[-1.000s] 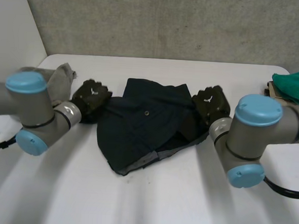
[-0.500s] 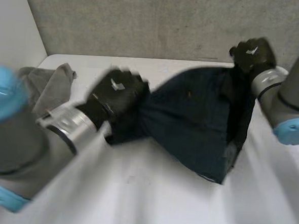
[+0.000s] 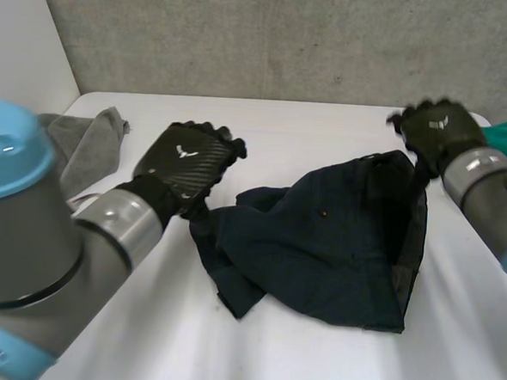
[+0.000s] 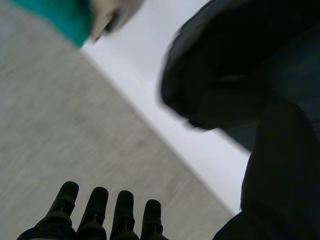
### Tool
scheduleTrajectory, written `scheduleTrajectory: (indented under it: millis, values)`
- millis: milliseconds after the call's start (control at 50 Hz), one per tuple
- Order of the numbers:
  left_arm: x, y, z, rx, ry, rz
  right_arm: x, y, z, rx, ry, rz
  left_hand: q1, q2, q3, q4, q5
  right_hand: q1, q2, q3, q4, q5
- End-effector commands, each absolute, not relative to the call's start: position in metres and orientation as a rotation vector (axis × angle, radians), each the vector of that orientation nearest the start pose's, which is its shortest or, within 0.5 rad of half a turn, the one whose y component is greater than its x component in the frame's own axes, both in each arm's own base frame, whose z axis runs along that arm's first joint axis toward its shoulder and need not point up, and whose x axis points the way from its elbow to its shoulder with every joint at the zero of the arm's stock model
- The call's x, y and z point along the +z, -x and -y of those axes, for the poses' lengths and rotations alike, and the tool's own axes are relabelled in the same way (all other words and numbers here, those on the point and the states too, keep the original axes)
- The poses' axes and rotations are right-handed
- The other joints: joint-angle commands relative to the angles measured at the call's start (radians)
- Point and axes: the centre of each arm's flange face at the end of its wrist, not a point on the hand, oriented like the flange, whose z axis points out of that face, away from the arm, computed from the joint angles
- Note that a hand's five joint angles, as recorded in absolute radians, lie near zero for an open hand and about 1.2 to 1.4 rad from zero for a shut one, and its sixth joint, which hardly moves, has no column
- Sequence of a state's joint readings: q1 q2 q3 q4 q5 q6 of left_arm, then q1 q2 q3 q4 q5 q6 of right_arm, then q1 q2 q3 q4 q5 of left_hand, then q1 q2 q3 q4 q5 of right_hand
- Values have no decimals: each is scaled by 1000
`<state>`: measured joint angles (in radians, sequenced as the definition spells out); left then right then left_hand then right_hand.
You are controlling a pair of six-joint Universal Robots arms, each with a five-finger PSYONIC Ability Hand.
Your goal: Fold the laundry.
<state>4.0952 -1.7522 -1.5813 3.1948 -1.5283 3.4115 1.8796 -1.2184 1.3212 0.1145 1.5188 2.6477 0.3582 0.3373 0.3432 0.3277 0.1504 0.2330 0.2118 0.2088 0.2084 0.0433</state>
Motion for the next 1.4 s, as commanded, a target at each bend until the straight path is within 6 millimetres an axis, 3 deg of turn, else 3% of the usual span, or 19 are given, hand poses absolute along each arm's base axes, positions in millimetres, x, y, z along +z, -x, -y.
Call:
scheduleTrajectory:
  millis: [20, 140, 200, 300, 500, 580, 660, 700, 740, 820, 840, 900, 920, 1000, 1140, 1220, 1280, 1360, 1400]
  values:
    - [236, 285, 176, -2120, -1118, -2420, 233, -226, 252, -1596, 915, -2478, -16, 5, -1, 15, 18, -58, -37, -34, -34, -43]
    - [211, 285, 179, -2019, -1096, -2536, 198, -226, 226, -1487, 900, -2451, 17, 38, 32, 47, 50, -58, -37, -34, -34, -43]
    - [191, 287, 192, -1940, -1096, -2575, 186, -227, 222, -1513, 903, -2426, 20, 41, 35, 50, 53, -58, -37, -34, -34, -43]
    - [172, 290, 221, -1924, -1043, -2588, 164, -239, 223, -1582, 932, -2354, 70, 90, 85, 100, 103, 31, 52, 55, 55, 46]
    - [152, 308, 239, -1985, -1114, -2586, 127, -250, 241, -1572, 963, -2357, 325, 345, 340, 355, 358, 213, 234, 237, 237, 228]
    - [146, 313, 242, -1978, -1129, -2594, 125, -253, 247, -1586, 966, -2351, 554, 574, 569, 584, 587, 409, 430, 433, 434, 424]
    - [143, 319, 238, -1978, -1161, -2591, 130, -254, 251, -1611, 960, -2337, 1037, 1058, 1052, 1068, 1071, 1162, 1183, 1186, 1186, 1177]
    - [146, 322, 234, -1992, -1178, -2580, 135, -254, 252, -1633, 957, -2324, 1038, 1059, 1053, 1069, 1071, 1163, 1184, 1187, 1188, 1178]
    - [152, 324, 233, -2017, -1177, -2561, 147, -255, 253, -1677, 953, -2298, 1038, 1059, 1053, 1069, 1071, 1163, 1184, 1187, 1188, 1178]
    - [209, 321, 230, -2231, -1125, -2421, 196, -251, 253, -1859, 944, -2186, 1038, 1059, 1053, 1069, 1071, 1163, 1184, 1187, 1188, 1178]
    - [236, 318, 227, -2332, -1100, -2345, 217, -250, 250, -1933, 962, -2139, 1038, 1059, 1053, 1069, 1071, 1163, 1184, 1187, 1188, 1178]
    - [276, 312, 219, -2485, -1057, -2222, 255, -247, 244, -2058, 983, -2056, 1038, 1059, 1053, 1069, 1071, 1163, 1184, 1187, 1188, 1178]
    - [302, 308, 213, -2583, -1027, -2134, 280, -245, 238, -2129, 989, -2004, 1038, 1059, 1053, 1069, 1071, 1163, 1184, 1187, 1188, 1178]
    - [365, 294, 194, -2799, -940, -1916, 337, -240, 223, -2252, 963, -1893, 1038, 1059, 1053, 1069, 1071, 1163, 1184, 1187, 1188, 1178]
    - [424, 278, 171, -2959, -835, -1714, 416, -232, 204, -2450, 891, -1698, 1038, 1059, 1053, 1069, 1071, 1163, 1184, 1187, 1188, 1178]
    - [448, 273, 168, -3021, -769, -1620, 439, -231, 201, -2521, 859, -1621, 1038, 1059, 1053, 1069, 1071, 1163, 1184, 1187, 1188, 1178]
    - [455, 274, 172, -3039, -744, -1588, 441, -232, 204, -2527, 858, -1609, 1038, 1059, 1053, 1069, 1071, 1163, 1184, 1187, 1188, 1178]
    - [438, 289, 198, -2978, -772, -1657, 408, -247, 234, -2416, 908, -1718, 1038, 1059, 1053, 1069, 1071, 1163, 1184, 1187, 1188, 1178]
    - [419, 299, 224, -2913, -788, -1717, 386, -256, 254, -2353, 927, -1788, 1038, 1059, 1053, 1069, 1071, 1163, 1184, 1187, 1188, 1178]
